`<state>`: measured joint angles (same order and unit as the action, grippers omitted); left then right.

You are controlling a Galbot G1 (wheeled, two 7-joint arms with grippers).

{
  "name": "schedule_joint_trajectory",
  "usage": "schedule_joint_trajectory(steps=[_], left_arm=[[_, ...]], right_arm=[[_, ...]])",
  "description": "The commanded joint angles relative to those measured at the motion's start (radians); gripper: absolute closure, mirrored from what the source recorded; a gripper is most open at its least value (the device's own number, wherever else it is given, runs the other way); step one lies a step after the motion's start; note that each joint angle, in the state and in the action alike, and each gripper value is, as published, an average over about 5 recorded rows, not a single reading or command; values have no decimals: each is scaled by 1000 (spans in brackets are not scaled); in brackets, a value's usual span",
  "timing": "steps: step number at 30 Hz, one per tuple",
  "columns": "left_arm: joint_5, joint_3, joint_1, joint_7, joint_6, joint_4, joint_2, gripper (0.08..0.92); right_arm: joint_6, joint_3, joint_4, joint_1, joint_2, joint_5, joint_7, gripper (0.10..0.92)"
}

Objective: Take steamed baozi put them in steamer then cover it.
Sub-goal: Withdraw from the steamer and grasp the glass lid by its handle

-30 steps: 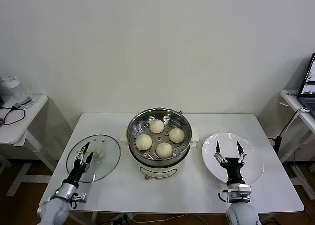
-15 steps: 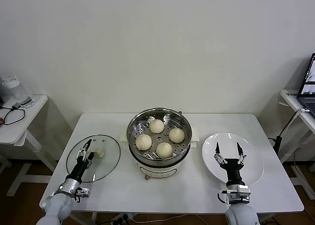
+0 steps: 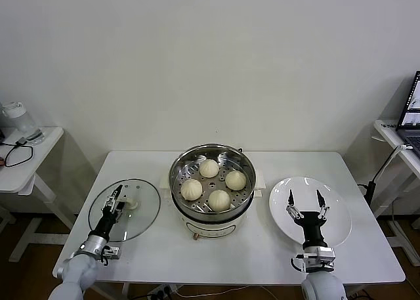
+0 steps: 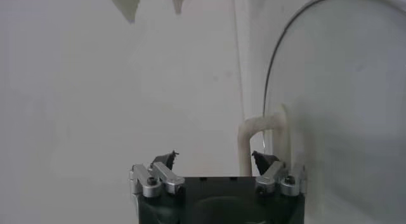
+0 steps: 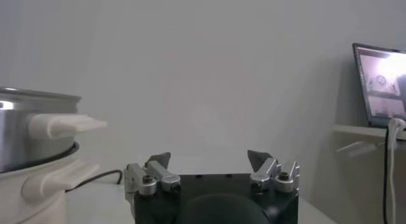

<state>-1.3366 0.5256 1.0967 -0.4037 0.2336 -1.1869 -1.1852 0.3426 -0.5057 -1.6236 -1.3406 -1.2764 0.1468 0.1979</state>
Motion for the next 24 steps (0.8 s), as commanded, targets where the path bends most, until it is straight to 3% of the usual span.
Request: schedule_joint_trajectory(steps=[1, 16, 19, 24], left_arm=[[2, -2, -8, 11, 2, 26, 0, 345], [31, 1, -7, 21, 3, -6, 7, 783], [74, 8, 14, 31, -7, -61, 19, 810], [251, 42, 87, 89, -105, -303, 73, 813]], right_arm=[[-1, 1, -4, 2, 0, -2, 2, 203], [7, 3, -3, 3, -7, -9, -1, 203], [11, 4, -2, 4, -8, -10, -3, 203], [12, 6, -2, 7, -7, -13, -5, 203]])
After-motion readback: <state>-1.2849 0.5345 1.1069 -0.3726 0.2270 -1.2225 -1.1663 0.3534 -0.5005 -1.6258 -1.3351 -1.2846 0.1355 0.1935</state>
